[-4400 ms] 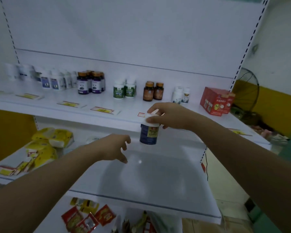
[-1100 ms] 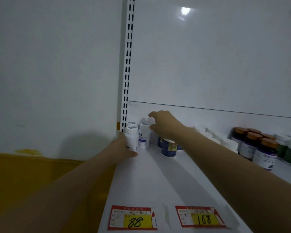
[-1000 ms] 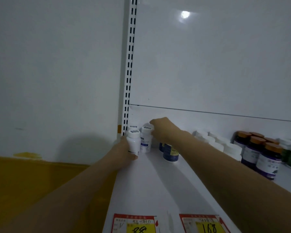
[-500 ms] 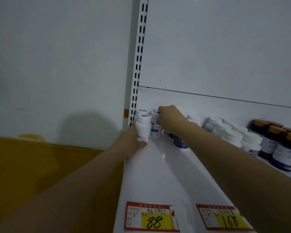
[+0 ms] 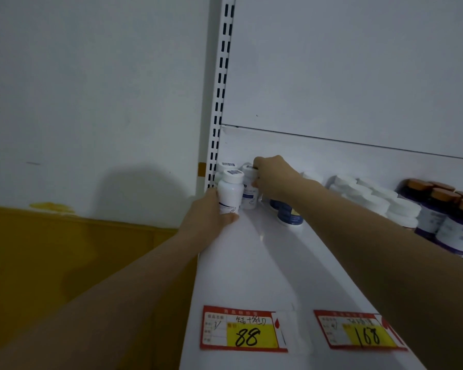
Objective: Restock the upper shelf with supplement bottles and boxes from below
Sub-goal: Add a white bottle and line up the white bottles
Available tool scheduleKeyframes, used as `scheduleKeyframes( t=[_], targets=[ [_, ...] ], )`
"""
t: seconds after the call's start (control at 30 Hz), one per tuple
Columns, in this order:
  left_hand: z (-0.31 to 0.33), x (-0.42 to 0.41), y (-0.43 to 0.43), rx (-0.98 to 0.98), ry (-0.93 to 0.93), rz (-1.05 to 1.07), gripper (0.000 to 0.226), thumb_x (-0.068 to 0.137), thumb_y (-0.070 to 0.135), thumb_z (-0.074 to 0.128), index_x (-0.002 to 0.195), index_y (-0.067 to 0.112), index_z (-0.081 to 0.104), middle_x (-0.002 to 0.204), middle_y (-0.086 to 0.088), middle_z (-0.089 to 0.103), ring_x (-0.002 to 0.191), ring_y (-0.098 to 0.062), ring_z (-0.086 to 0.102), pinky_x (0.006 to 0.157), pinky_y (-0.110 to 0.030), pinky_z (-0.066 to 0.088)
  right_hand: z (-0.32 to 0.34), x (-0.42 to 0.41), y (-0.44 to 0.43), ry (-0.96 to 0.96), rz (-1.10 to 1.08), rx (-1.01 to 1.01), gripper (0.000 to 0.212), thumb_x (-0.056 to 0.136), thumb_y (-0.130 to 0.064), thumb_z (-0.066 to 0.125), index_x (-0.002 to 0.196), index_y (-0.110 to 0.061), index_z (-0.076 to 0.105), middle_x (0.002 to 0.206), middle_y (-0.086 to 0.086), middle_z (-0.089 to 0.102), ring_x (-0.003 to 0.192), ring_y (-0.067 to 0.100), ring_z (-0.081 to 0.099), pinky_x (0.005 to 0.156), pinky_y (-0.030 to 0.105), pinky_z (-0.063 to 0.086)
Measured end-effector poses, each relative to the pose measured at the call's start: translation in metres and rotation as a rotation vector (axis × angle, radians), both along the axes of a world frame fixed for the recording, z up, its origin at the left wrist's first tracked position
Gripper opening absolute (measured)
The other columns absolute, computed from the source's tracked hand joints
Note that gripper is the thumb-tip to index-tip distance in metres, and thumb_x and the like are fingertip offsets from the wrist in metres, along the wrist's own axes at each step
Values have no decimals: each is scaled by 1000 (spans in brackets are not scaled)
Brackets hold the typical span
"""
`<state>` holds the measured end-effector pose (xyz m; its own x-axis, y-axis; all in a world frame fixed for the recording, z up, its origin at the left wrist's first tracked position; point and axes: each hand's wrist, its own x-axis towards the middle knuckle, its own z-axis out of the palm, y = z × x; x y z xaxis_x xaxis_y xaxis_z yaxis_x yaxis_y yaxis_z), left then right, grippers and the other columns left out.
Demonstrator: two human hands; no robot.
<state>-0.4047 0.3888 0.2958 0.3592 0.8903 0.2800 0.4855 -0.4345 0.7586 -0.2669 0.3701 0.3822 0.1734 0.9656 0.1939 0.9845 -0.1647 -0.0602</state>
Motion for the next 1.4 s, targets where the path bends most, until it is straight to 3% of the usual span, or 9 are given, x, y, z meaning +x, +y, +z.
scheduleKeyframes(
  t=[0.1,0.23,0.6,0.83,1.0,1.13,1.2,1.27,1.4],
  targets=[
    [0,-1,0,-49,-27,-14,42,78,32,74,106,14,49,96,10,51,86,-7,48,58,-9,31,-1,1,1,10,9,11,30,95,-12,51,121,1,48,122,19,54,87,19,39,71,25,32],
    [1,-3,4,-34,17,-5,43,80,33,70,116,14,55,97,8,52,85,-7,48,62,-15,33,-1,2,2,23,13,15,31,94,-13,53,121,0,49,122,19,53,87,20,40,72,27,34],
    [0,-5,6,-55,-26,21,39,79,29,73,110,11,57,97,4,56,87,-11,51,58,-11,32,-2,2,-1,-22,17,12,27,95,-11,49,119,1,48,121,20,54,86,21,39,69,27,32],
    [0,-3,8,-89,-32,10,52,79,26,74,120,9,48,116,-4,58,92,-12,50,77,-24,36,3,-1,-1,-66,9,-40,31,95,-17,50,122,-2,49,122,16,54,86,19,43,72,26,36],
    [15,-3,5,-125,-8,4,74,71,21,80,129,7,36,121,-5,55,94,-14,49,78,-26,39,23,-4,-10,-134,1,-86,38,97,-18,46,132,-3,48,131,14,54,117,26,53,89,28,45],
    [35,-2,-12,195,50,194,102,63,32,83,144,12,24,142,-15,35,127,-30,37,104,-38,35,48,13,-35,-152,-12,2,38,97,-11,41,135,-4,46,135,14,52,123,28,48,99,32,42],
    [46,3,-31,458,-32,189,93,69,26,79,145,13,27,141,-14,31,128,-29,32,106,-35,31,57,28,-50,-174,-61,4,35,97,-9,39,129,-3,53,130,12,57,119,28,53,99,31,41],
    [57,15,-50,533,-65,50,82,74,21,75,143,13,31,137,-11,33,125,-24,32,102,-26,31,58,43,-65,-183,-104,-3,35,98,-10,38,127,-3,55,131,11,57,119,26,54,100,29,40],
    [58,54,-61,134,169,-142,66,77,23,73,133,10,38,133,-9,45,121,-23,45,92,-27,38,42,60,-82,-133,-125,-53,38,98,-13,39,135,-6,49,138,10,51,126,25,47,104,28,37]
  ],
)
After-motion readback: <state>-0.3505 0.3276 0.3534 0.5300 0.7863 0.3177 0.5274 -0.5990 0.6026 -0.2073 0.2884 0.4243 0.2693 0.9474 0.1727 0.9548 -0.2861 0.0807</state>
